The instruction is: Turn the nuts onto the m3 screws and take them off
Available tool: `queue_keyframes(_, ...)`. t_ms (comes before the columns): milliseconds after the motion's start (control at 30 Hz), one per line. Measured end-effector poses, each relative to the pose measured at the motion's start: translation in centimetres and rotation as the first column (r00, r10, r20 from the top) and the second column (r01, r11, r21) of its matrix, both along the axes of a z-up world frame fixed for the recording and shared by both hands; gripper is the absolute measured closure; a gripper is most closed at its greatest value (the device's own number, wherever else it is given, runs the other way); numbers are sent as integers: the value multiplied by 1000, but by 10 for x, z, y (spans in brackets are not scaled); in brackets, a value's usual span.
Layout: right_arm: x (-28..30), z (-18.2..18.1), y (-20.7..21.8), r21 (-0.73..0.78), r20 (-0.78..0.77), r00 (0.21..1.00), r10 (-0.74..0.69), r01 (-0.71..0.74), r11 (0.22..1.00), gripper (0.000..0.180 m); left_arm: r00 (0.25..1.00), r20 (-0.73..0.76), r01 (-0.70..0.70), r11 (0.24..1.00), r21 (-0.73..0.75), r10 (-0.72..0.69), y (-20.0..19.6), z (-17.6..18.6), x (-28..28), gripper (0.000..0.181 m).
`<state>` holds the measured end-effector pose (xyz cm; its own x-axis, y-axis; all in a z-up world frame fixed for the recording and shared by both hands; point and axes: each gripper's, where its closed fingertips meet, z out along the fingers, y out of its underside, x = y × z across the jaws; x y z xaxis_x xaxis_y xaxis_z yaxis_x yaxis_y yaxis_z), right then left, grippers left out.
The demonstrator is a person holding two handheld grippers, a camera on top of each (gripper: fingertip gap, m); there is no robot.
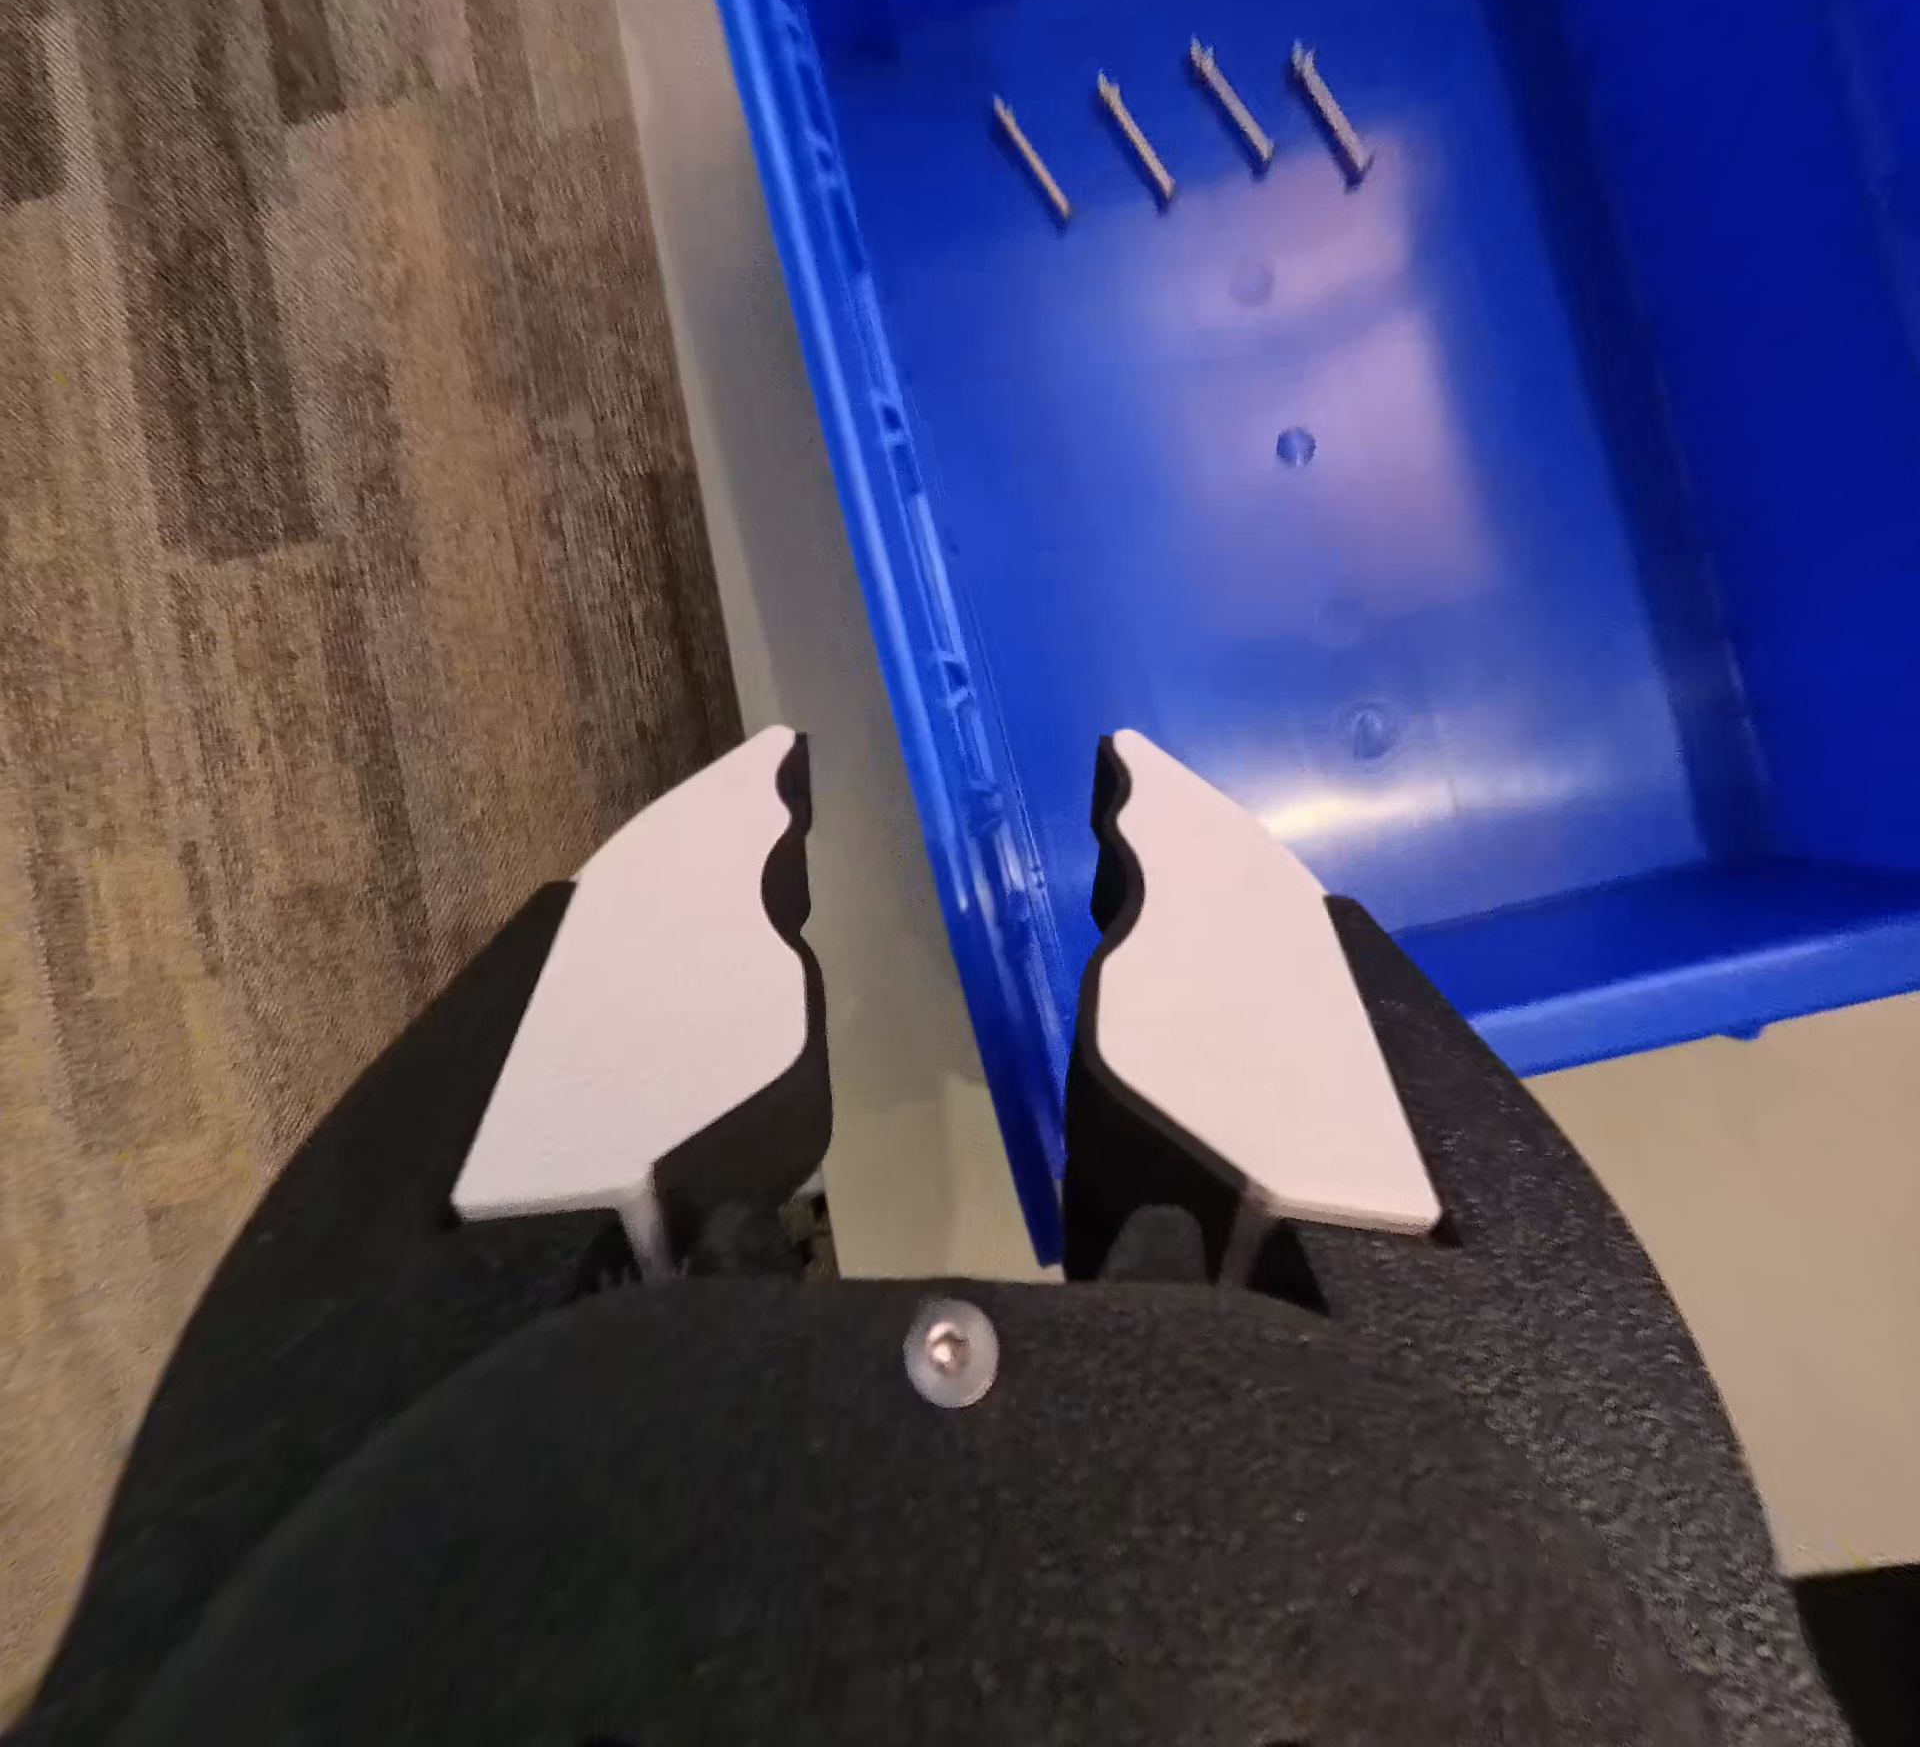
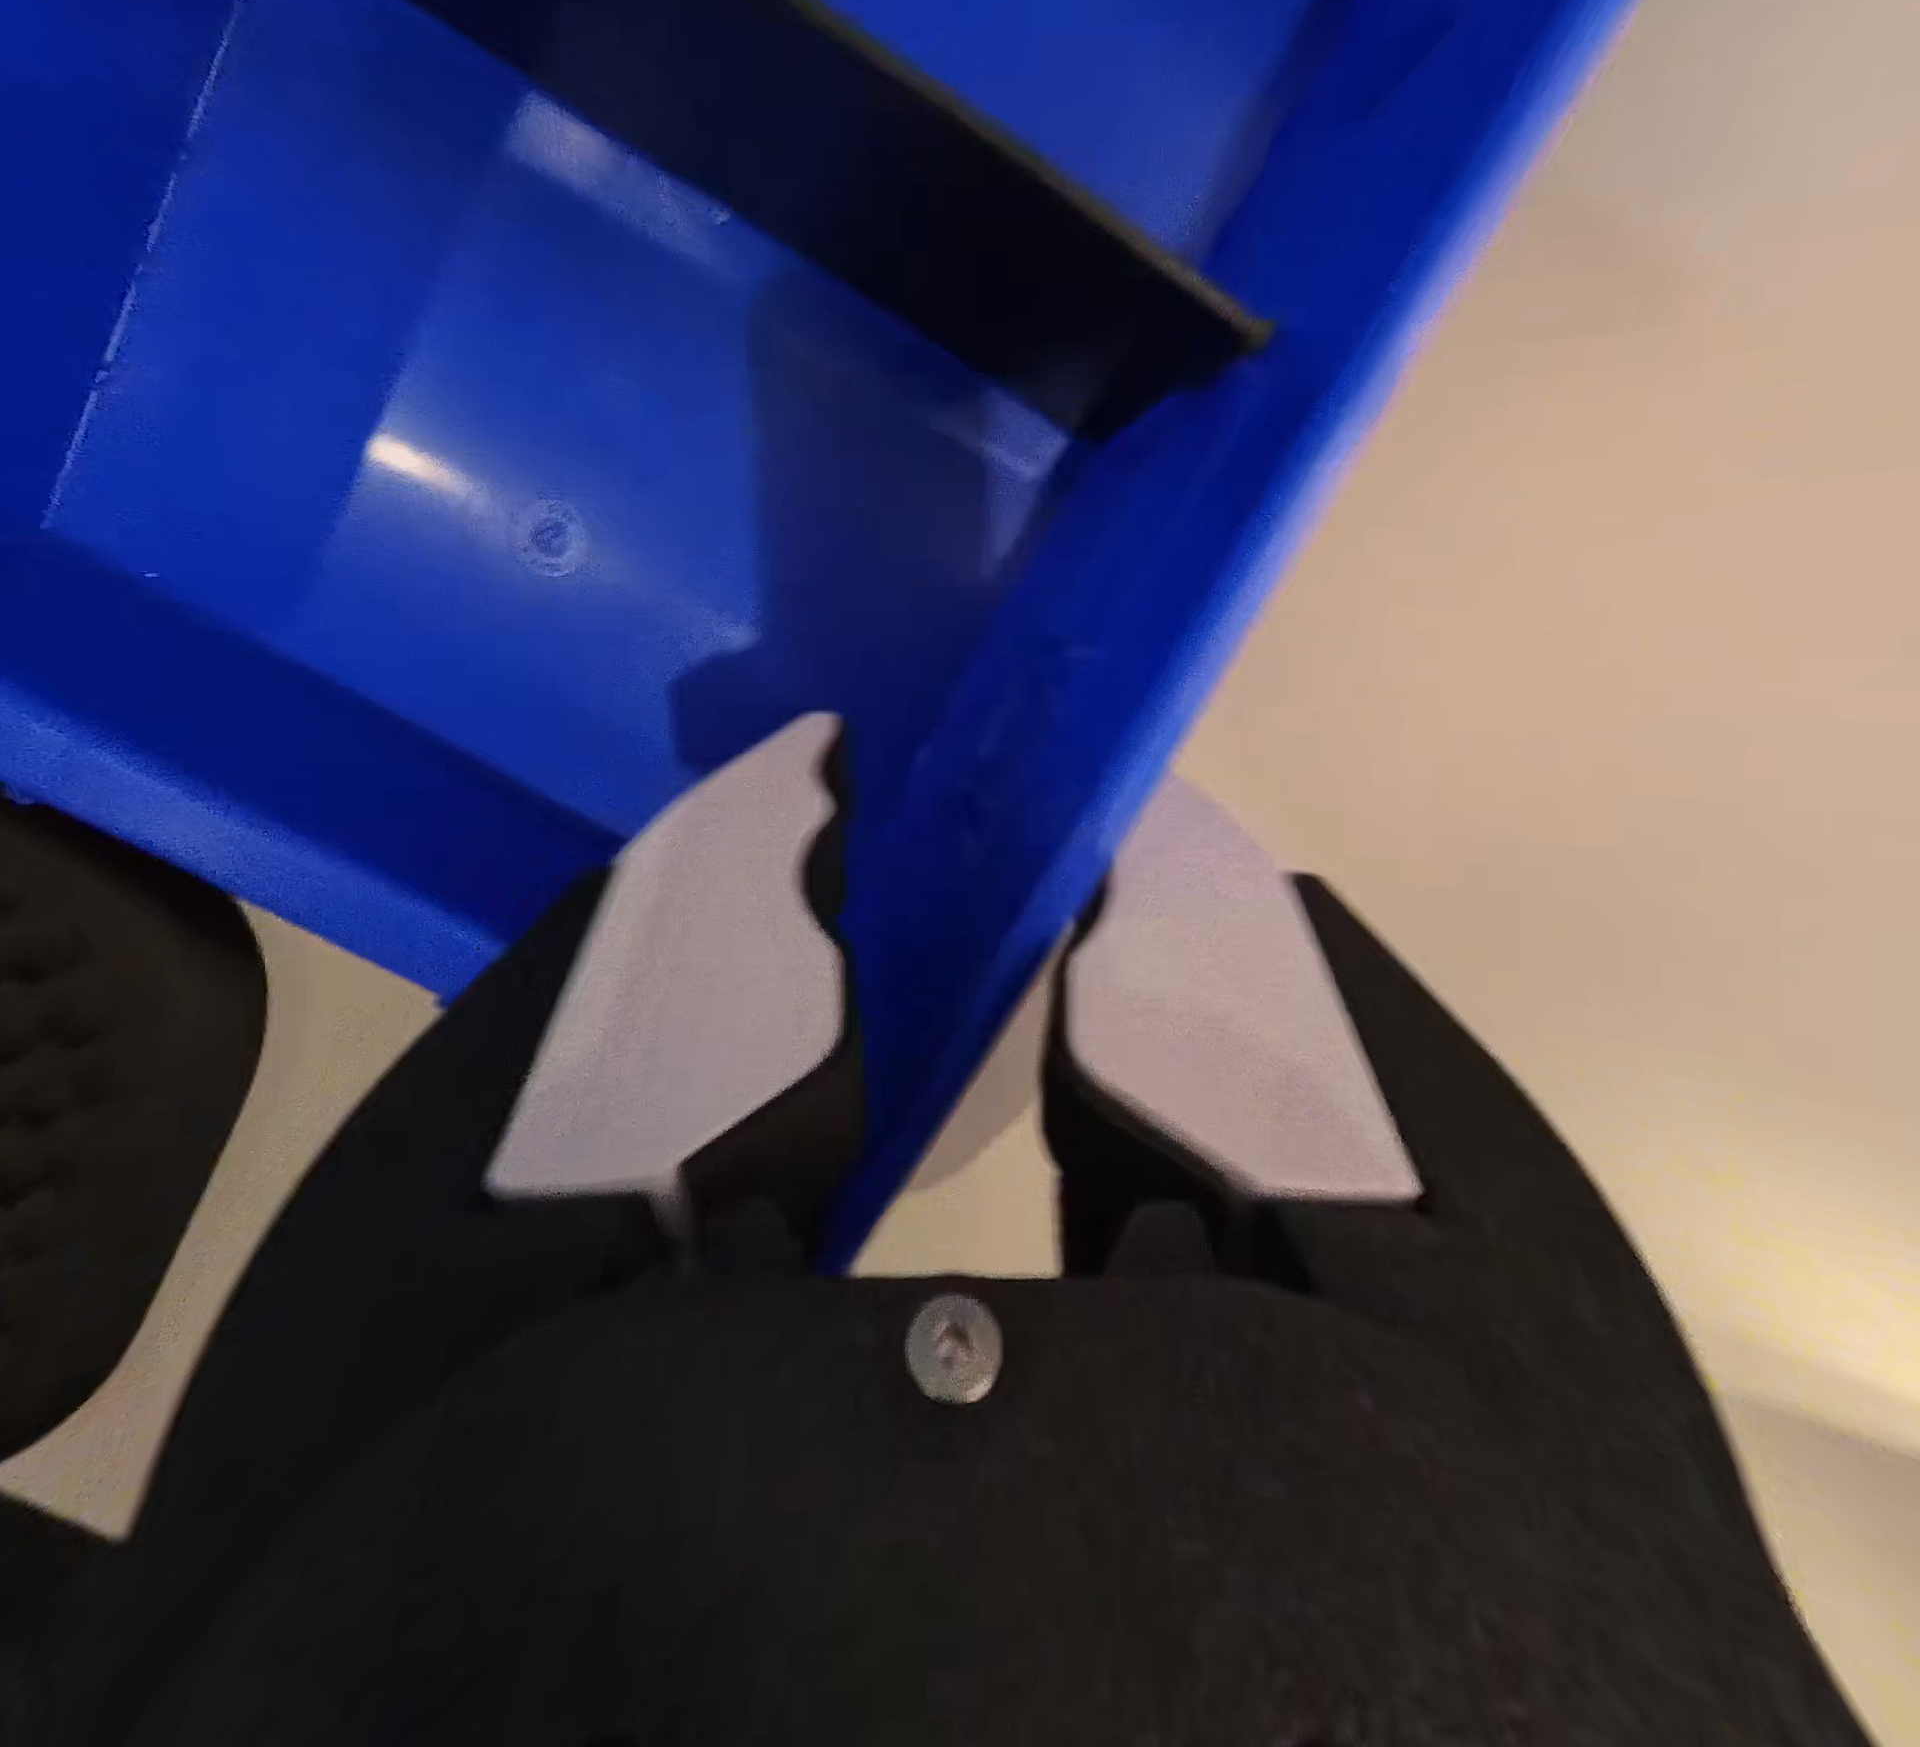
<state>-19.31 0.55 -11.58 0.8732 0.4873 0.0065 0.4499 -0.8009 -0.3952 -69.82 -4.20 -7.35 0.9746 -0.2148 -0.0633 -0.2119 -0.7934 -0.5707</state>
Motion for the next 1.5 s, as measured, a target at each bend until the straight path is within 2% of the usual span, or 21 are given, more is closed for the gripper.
queue_keyframes(67, 1, 0, 3, -16, -6, 999, -35, 35, 999, 156, 1000, 13, -8, 998, 54, 7, 0, 16, 0, 131)
queue_keyframes(167, 13, -1, 10, -44, -19, 995, -98, 97, 994, 171, 999, -46, 5, 996, 91, -1, -6, 36, 0, 134)
queue_keyframes(333, 26, -1, 12, -129, -112, 977, -181, 166, 978, 173, 983, -182, 48, 990, 129, -24, -16, 61, 6, 138)
queue_keyframes(433, 41, 4, 9, -188, -154, 970, -185, 156, 970, 174, 975, -222, 62, 988, 141, -29, -22, 72, 9, 139)
queue_keyframes(667, 93, 32, -5, -284, -218, 962, -162, 96, 954, 174, 985, -158, 96, 971, 218, -62, -24, 101, 31, 143)
queue_keyframes(900, 212, 49, -23, -203, -205, 964, -168, 126, 971, 174, 976, -194, 147, 962, 228, -104, -28, 115, 50, 144)
queue_keyframes(1000, 290, 51, -42, -190, -172, 954, -246, 213, 959, 174, 975, -190, 163, 956, 245, -118, -28, 123, 60, 144)
queue_keyframes(1233, 462, 48, -95, -141, -90, 872, -481, 467, 873, 174, 978, -187, 133, 958, 254, -87, -26, 132, 61, 144)
queue_keyframes(1367, 513, 43, -113, -114, -89, 830, -550, 540, 834, 174, 982, -180, 108, 962, 250, -64, -23, 131, 60, 144)
queue_keyframes(1500, 537, 37, -119, -110, -104, 816, -568, 559, 822, 174, 985, -167, 91, 964, 249, -50, -18, 132, 64, 144)
